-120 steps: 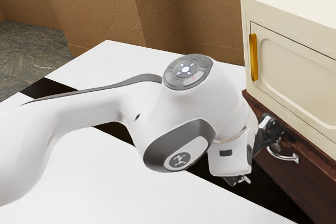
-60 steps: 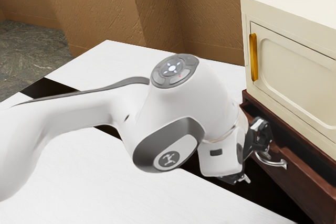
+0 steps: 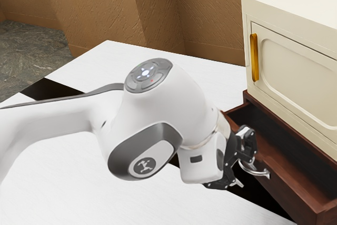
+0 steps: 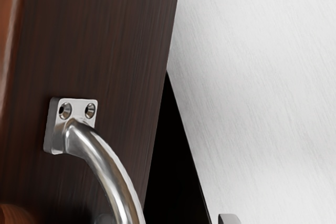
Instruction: Pull the drawer handle with one arm to open the drawer
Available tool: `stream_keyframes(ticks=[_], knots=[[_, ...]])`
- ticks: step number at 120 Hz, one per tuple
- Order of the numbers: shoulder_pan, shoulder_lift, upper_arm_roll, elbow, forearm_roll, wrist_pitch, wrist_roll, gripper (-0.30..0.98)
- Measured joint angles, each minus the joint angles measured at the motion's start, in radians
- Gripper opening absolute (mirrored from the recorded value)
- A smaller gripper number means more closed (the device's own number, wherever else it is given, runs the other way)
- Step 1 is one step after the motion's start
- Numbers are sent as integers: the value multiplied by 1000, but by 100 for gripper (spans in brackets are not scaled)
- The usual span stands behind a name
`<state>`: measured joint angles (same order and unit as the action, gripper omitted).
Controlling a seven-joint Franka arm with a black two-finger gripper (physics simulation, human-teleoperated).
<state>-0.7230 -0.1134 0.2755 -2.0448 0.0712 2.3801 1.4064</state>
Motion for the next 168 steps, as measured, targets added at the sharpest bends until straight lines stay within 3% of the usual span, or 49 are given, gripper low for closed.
stream_keyframes(ticks=[129, 168], knots=[[2, -258, -8, -240, 1, 21, -12, 15], [84, -346, -67, -314, 4, 20, -16, 9]])
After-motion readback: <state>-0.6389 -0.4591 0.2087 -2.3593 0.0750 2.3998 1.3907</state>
